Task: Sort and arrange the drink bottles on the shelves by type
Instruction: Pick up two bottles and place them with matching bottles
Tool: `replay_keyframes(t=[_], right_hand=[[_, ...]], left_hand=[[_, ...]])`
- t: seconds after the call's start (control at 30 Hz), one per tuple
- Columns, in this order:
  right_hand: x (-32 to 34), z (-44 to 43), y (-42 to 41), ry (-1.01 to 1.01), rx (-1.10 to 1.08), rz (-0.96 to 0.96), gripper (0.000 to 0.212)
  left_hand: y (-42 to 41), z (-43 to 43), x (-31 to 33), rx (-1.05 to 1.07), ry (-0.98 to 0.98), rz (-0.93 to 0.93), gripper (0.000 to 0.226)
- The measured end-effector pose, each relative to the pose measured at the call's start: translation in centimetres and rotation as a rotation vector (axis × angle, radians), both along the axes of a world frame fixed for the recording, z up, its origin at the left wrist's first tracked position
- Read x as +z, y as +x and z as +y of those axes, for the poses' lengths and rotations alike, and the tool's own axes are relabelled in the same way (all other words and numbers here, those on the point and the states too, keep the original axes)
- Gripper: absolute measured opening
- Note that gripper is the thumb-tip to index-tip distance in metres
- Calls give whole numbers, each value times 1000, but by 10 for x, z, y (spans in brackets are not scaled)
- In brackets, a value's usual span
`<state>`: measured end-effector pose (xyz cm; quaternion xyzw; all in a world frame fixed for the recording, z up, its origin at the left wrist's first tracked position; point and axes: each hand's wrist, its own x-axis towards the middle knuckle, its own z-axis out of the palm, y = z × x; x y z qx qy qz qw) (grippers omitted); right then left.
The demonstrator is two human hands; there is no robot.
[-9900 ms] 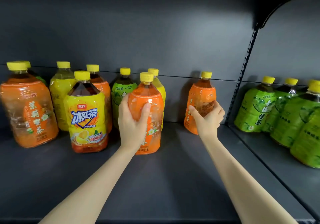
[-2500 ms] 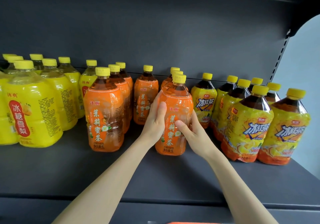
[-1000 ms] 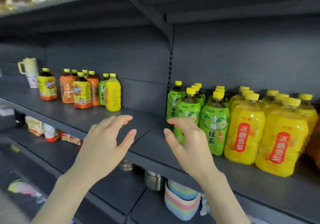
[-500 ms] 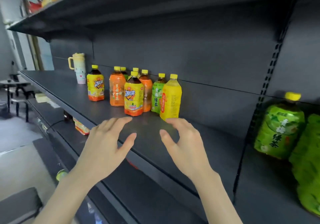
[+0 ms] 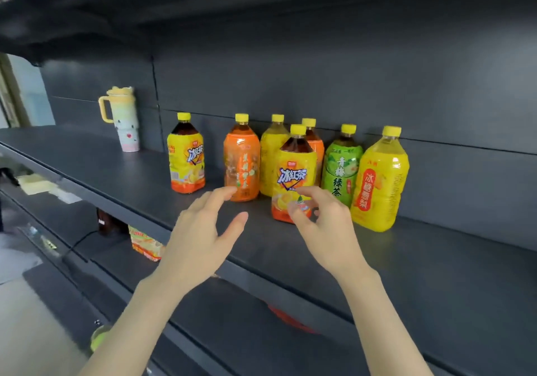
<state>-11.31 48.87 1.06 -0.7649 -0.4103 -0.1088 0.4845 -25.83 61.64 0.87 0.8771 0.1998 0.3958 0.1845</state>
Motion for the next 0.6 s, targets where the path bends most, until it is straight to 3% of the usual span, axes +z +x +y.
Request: replay_keyframes(t=[0.23,0.4,0.6], right_hand=[[0,60,27,45,-158,51,34],[2,88,50,145,-313,-26,37],[2,108,69,141,-457,-75,67]], left_hand=[[56,90,1,-216,-96,-94,47],[105,134,-11,-285,-196,-184,52],[151,166,-18,-209,-243,-259,76]])
